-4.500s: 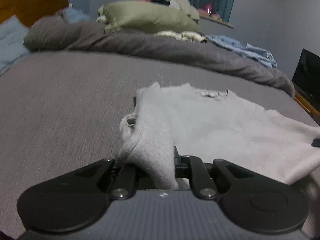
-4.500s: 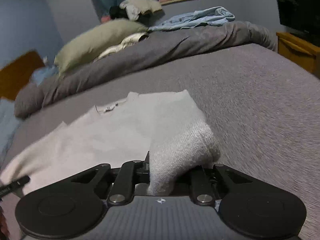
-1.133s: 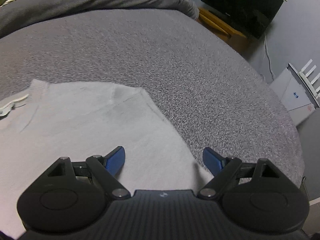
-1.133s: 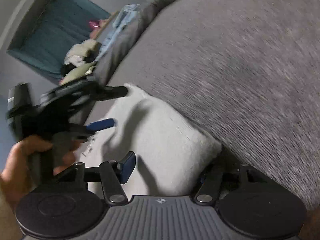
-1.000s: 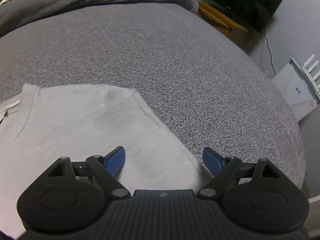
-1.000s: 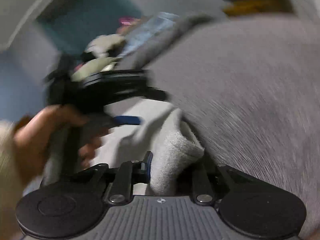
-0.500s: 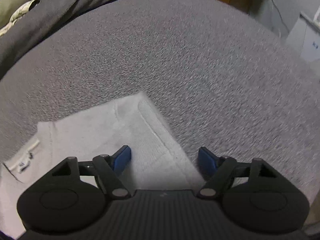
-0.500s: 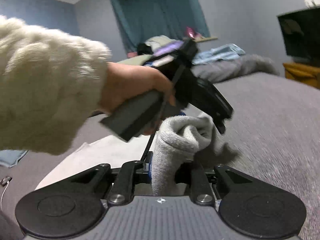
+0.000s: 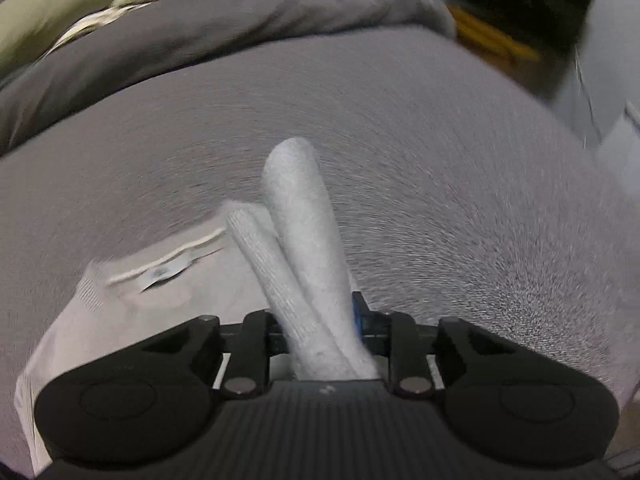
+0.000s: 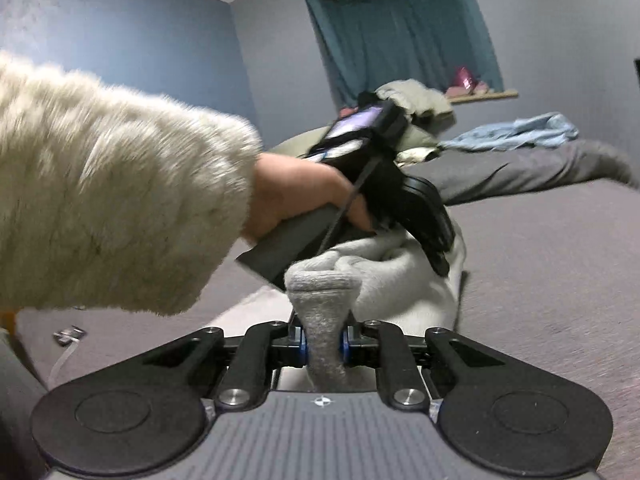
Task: Fold small clothes
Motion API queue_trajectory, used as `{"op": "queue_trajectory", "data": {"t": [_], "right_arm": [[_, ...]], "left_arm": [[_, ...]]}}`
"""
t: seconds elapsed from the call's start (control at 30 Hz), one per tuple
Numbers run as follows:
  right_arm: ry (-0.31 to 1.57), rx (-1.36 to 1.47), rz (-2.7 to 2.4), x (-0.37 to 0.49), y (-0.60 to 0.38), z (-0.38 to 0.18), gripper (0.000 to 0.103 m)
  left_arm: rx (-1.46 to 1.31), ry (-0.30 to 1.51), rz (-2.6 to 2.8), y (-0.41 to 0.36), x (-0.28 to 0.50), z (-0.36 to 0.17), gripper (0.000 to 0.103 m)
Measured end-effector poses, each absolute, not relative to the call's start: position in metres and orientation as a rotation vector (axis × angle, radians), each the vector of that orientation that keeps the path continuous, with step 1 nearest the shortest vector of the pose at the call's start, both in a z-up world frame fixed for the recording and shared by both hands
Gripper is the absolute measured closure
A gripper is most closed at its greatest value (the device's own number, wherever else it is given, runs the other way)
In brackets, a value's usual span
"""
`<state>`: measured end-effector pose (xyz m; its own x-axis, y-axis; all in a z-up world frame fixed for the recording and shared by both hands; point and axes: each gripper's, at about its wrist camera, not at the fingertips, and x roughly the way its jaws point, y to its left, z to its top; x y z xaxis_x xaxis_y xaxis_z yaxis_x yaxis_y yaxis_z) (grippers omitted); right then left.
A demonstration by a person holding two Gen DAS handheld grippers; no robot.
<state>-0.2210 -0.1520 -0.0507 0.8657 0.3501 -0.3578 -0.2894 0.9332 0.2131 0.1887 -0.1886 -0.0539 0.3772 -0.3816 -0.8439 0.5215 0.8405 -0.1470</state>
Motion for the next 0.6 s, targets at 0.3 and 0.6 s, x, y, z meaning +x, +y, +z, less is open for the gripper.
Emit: {"op": "queue_trajectory", "data": {"t": [0.3,0.6], "right_arm": [[0.562,0.392,0.488,-0.205,-0.121,-0.061,0.087],[0.64,0.323,0.594,-0.184,-0.056,-0.068,0.088]], "left_arm": [[-0.1,0.996,-0.56,-0.051,0.174,-0.067,0.087],[-0.27,0.976,-0.513,0.025,0.156,-0.12,0.087]]}}
